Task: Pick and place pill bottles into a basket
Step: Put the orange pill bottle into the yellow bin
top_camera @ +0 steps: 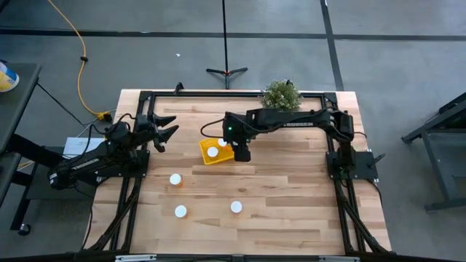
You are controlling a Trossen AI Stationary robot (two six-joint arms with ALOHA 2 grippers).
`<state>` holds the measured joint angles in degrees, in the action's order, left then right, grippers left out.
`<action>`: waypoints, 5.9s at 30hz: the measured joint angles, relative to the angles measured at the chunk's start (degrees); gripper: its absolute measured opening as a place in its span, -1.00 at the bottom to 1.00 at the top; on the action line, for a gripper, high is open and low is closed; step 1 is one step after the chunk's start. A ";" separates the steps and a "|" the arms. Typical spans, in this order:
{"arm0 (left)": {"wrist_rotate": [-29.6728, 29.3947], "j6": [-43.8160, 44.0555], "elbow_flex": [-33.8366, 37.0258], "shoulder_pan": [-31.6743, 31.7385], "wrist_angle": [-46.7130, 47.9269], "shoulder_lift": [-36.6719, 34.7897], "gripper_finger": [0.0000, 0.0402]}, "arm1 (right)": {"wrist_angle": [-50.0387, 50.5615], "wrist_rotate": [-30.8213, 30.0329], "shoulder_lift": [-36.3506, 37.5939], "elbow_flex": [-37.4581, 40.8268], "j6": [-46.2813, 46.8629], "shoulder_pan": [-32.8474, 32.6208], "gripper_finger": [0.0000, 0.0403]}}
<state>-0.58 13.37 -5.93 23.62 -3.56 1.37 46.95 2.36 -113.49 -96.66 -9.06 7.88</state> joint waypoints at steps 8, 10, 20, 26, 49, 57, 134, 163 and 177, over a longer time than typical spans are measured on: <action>0.04 0.00 0.00 0.00 0.20 -0.02 0.29 | -0.57 -0.35 -1.69 -0.01 -2.56 0.11 0.00; 0.02 0.00 0.00 0.00 0.27 0.00 0.29 | -0.34 -0.38 -2.03 0.02 -2.63 0.11 0.00; 0.00 0.00 -0.01 0.00 0.30 0.00 0.29 | 0.25 -3.57 -2.83 0.00 -3.35 0.15 0.00; -0.04 0.02 -0.02 0.00 0.30 0.00 0.29 | 0.96 -1.83 -4.49 0.07 -3.45 0.16 0.00; -0.07 0.00 0.00 0.01 0.49 0.00 0.29 | 5.06 -8.65 -3.11 0.07 -0.61 -0.45 0.41; -0.07 0.01 0.00 0.00 0.73 0.00 0.29 | 15.73 -5.01 5.88 0.05 11.17 -2.03 0.33; -2.40 2.60 0.00 0.00 1.10 0.00 0.29 | -70.02 -6.48 6.74 45.95 19.26 -29.64 0.88; -2.42 2.60 0.00 0.00 1.12 0.00 0.29 | -79.86 -0.11 2.54 45.95 16.10 -28.13 0.64; -2.43 2.60 0.00 0.00 1.12 -0.02 0.29 | -80.69 0.41 2.54 45.95 12.65 -27.32 0.61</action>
<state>-3.01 15.97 -5.93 23.62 -2.44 1.35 -33.74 2.76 -110.96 -50.72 3.59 -19.44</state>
